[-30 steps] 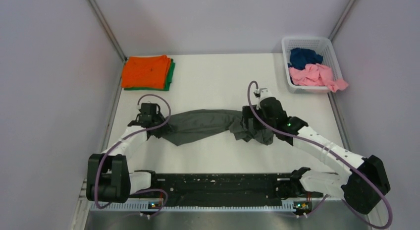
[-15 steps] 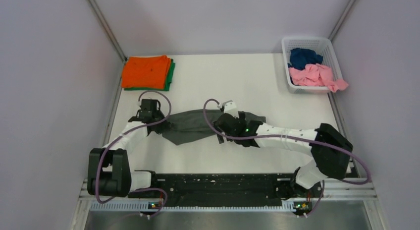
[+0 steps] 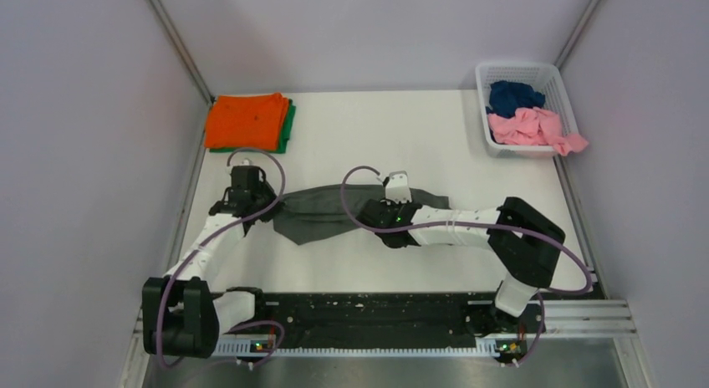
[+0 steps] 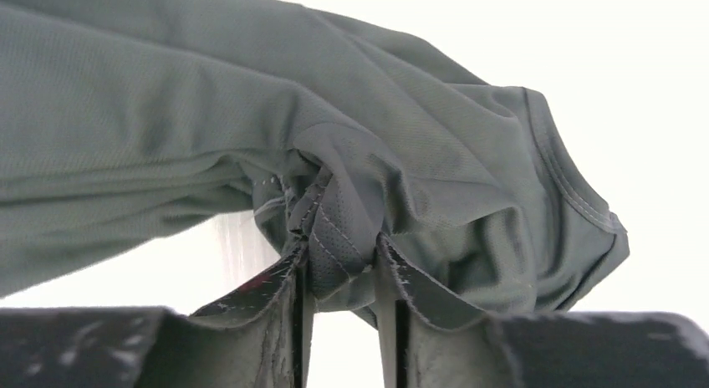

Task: Fold and stack the t-shirts
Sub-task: Flatten out the tshirt

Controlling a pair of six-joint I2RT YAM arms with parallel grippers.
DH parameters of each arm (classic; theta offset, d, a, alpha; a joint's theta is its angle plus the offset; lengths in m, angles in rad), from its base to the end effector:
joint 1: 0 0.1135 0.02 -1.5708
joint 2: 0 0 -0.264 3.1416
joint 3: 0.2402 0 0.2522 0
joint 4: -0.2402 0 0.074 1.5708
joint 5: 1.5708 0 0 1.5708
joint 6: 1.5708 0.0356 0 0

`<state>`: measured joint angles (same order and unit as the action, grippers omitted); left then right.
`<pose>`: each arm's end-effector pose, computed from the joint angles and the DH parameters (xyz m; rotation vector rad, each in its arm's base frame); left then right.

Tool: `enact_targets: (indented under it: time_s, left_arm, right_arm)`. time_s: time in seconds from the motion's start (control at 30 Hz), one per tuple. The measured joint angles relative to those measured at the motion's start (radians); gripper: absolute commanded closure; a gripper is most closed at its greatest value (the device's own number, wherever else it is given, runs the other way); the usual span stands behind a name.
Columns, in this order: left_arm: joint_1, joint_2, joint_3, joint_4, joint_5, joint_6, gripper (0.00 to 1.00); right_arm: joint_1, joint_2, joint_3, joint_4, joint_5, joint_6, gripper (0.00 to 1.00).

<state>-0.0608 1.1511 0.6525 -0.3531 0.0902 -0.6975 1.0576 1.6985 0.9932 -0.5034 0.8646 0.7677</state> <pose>0.2277 -0.0171 0.2078 -0.7329 2.3579 -0.4470 0.1775 0.2598 0.1714 -0.1359 2.2363 -0.3068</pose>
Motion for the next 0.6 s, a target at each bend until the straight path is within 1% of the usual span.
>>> enact_targets:
  time_s: [0.07,0.17,0.27,0.3,0.37,0.47,0.53,0.6]
  left_arm:
    - [0.000,-0.014,0.000,-0.008,-0.006,0.001,1.00]
    - [0.000,-0.030,0.000,-0.023,-0.016,0.001,1.00]
    - [0.000,-0.052,0.001,-0.040,-0.024,0.002,1.00]
    - [0.000,-0.066,0.004,-0.052,-0.026,0.002,1.00]
    - [0.000,-0.098,0.016,-0.069,-0.027,0.001,1.00]
    - [0.000,-0.160,0.050,-0.082,-0.026,0.000,1.00]
    - [0.000,-0.211,0.078,-0.082,-0.018,-0.007,1.00]
    - [0.000,-0.273,0.121,-0.082,0.008,-0.013,1.00]
  right_arm:
    - [0.000,0.000,0.011,-0.018,0.037,0.020,0.84]
    - [0.000,-0.003,0.017,-0.048,0.078,0.040,0.88]
    - [0.000,-0.046,0.015,-0.099,0.103,0.042,0.91]
    - [0.000,-0.082,0.014,-0.116,0.111,0.037,1.00]
    - [-0.004,-0.171,0.014,-0.142,0.127,0.023,1.00]
    - [-0.021,-0.357,0.008,-0.151,0.145,-0.014,1.00]
    - [-0.041,-0.479,-0.001,-0.127,0.150,-0.092,1.00]
    - [-0.055,-0.607,-0.008,-0.071,0.137,-0.214,1.00]
